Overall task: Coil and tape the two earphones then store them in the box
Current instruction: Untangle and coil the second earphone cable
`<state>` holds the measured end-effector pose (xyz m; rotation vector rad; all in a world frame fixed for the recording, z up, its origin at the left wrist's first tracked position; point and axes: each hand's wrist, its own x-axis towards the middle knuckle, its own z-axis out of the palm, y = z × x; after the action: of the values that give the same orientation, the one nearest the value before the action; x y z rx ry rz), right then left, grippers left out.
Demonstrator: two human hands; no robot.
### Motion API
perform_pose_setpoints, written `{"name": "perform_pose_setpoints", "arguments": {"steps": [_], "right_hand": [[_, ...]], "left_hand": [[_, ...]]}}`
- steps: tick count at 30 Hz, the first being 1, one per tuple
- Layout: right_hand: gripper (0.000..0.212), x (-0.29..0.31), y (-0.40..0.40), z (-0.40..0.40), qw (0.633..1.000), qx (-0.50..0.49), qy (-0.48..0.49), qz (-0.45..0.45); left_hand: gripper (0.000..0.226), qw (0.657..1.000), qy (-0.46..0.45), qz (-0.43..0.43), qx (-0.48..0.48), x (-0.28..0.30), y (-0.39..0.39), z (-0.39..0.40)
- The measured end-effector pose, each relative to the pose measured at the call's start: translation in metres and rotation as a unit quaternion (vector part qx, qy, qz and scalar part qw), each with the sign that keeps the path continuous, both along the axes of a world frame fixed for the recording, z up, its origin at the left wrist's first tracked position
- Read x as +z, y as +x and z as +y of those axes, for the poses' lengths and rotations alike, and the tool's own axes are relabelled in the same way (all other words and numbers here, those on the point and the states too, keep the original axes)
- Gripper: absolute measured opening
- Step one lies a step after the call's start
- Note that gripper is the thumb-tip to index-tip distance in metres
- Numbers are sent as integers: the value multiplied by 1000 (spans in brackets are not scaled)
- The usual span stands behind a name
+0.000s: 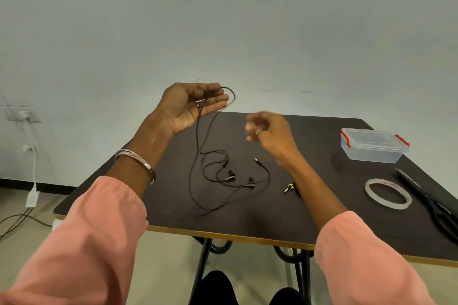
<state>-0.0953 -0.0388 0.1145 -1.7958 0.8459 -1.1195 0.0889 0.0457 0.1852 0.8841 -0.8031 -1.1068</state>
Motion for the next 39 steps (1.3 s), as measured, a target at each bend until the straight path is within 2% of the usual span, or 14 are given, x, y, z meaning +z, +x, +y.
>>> {"name": "perform_pose_setpoints", "arguments": {"steps": [2,4,5,9,12,15,18,20,23,26,29,34,37,39], "right_hand": [[54,8,2,-2,997,-61,-53,5],[83,17,9,1,995,-24,-78,58],[85,19,15,4,995,7,-74,72],[23,11,35,7,996,64,-15,65],[14,0,29,0,995,82,48,16],[14,-5,14,-12,994,68,83,5],[7,-4,7,-25,997,33,75,6],[8,1,7,-32,998,11,64,-10],[10,9,12,-36,999,3,34,-17],[11,20,21,-29,1000,11,-17,-5],[15,32,27,-19,996,34,-82,2],[22,48,24,-15,991,28,-126,-21],[26,49,14,-19,994,52,-95,9],[22,42,5,-23,993,91,-66,16]], "left_hand": [[31,997,24,-73,-10,5,0,6],[28,987,34,-155,-9,8,0,6],[26,981,34,-192,-4,9,0,5],[18,968,7,-251,4,9,-3,8],[16,980,-44,-160,106,11,11,10],[13,955,-83,-88,270,14,38,13],[16,890,-58,-159,424,5,60,11],[18,801,19,-316,508,-7,67,8],[25,682,164,-560,442,-24,55,3],[52,622,178,-694,315,-30,27,-1],[61,634,76,-737,222,-34,4,-12],[21,690,-3,-679,250,-37,-8,-26],[32,822,-70,-536,179,-34,-2,-18],[35,878,-75,-446,156,-31,1,-11]]}}
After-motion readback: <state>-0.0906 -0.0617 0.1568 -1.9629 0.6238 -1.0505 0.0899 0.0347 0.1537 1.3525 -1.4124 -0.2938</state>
